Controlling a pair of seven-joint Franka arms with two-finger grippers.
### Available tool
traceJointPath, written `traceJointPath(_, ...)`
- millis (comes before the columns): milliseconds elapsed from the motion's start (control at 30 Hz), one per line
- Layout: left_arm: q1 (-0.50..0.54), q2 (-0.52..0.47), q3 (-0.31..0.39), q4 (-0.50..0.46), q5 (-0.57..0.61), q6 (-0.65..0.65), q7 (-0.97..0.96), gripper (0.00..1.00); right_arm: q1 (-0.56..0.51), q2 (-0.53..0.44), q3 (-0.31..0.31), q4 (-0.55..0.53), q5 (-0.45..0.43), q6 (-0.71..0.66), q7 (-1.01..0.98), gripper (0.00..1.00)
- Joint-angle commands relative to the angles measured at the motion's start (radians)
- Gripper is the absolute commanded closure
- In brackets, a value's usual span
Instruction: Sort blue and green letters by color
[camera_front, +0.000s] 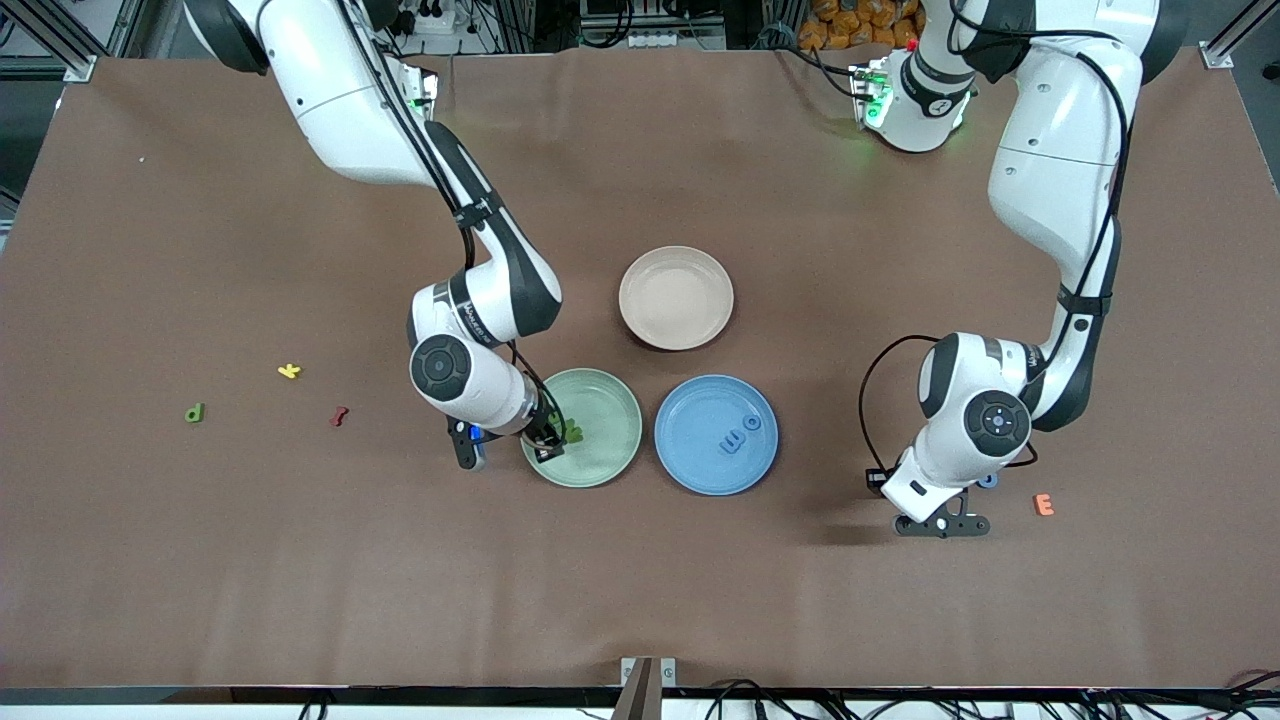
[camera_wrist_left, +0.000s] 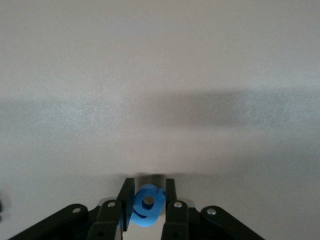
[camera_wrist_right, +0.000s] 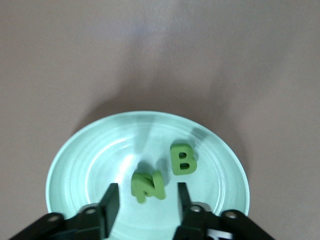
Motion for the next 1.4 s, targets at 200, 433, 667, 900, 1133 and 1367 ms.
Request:
traceJointPath(200,-0.032,-0.058,-0.004,-0.006,0.003,-0.012,-0.072,0.89,-0.087,-0.031,0.047,0.014,-0.07,-0.036,-0.09,0.0)
traceJointPath(433,-0.072,-0.096,-0.004,-0.008,0.003,-0.061,-0.151,0.89,-0.162,-0.095,0.052,-0.022,-0.071,-0.157,-0.26,0.0)
traceJointPath(667,-0.124,-0.13,-0.004,-0.008,0.003,-0.109,-0.253,0.89,-0.226,-0.212,0.047,-0.175,-0.103,-0.157,-0.455,0.0)
traceJointPath(900,-0.175,-0.142,-0.004,-0.008,0.002,-0.136,-0.352,0.89,-0.284,-0.261,0.038,-0.264,-0.227,-0.146,-0.593,0.0)
traceJointPath(1133,-0.219,-0.142,-0.004,-0.008,0.002,-0.138,-0.438,0.89,-0.369,-0.293,0.036,-0.338,-0.261,-0.094,-0.753,0.0)
traceJointPath(1367,-0.262,-0.142,-0.003,-0.009,0.002,-0.138,-0.517,0.89,-0.449,-0.353,0.035,-0.43,-0.261,-0.047,-1.004,0.0)
